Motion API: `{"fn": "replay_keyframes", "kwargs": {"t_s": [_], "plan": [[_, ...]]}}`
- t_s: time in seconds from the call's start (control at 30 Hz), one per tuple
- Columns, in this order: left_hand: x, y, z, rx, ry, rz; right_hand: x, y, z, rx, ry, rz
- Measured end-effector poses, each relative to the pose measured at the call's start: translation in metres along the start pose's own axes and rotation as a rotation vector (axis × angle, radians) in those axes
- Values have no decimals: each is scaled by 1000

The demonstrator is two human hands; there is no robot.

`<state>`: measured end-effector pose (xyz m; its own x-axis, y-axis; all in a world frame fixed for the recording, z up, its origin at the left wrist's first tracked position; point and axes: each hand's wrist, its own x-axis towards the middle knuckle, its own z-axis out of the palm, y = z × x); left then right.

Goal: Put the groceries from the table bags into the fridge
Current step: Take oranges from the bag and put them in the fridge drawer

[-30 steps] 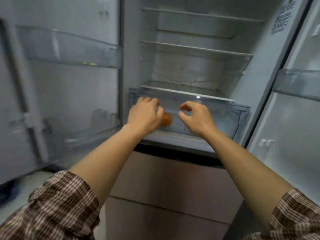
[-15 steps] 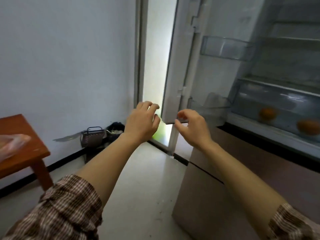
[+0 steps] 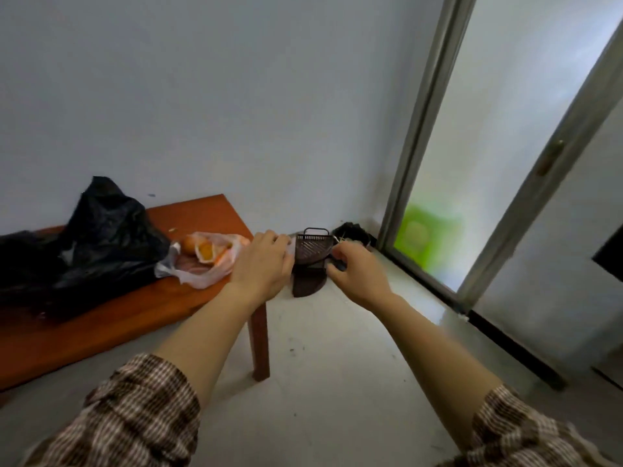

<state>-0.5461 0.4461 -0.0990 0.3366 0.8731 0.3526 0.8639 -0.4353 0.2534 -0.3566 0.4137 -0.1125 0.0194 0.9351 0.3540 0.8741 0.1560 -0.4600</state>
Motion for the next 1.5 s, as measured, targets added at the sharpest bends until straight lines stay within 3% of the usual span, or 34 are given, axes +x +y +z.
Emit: {"fn": "replay_keyframes", "kwargs": {"t_s": [0.2,0.43,0.73,0.83,1.0,1.17,1.23,1.5], "plan": [[7,-129,17,-5,-115,-137,58,-56,97,44,-135,-11],[20,-226,55,22,-249,-376,123,-85,191,37,-335,-22],[90,-320,138,213,-518,-309,215,-63,308,-8,-504,-74],[103,-335,161,111,-602,-346,236,-52,333,-53,-545,-119],[135,-348,172,-44,-410,-265,259,-45,354,-101,-602,-55],[172,-356,176,62,-668,-201,263,-49,366,-212,-679,-51],[175,-361,185,96,-691,-209,262,-50,369,-258,-698,-69],[155,-366,188,22,-537,-349,250,-41,364,-65,-527,-81]]}}
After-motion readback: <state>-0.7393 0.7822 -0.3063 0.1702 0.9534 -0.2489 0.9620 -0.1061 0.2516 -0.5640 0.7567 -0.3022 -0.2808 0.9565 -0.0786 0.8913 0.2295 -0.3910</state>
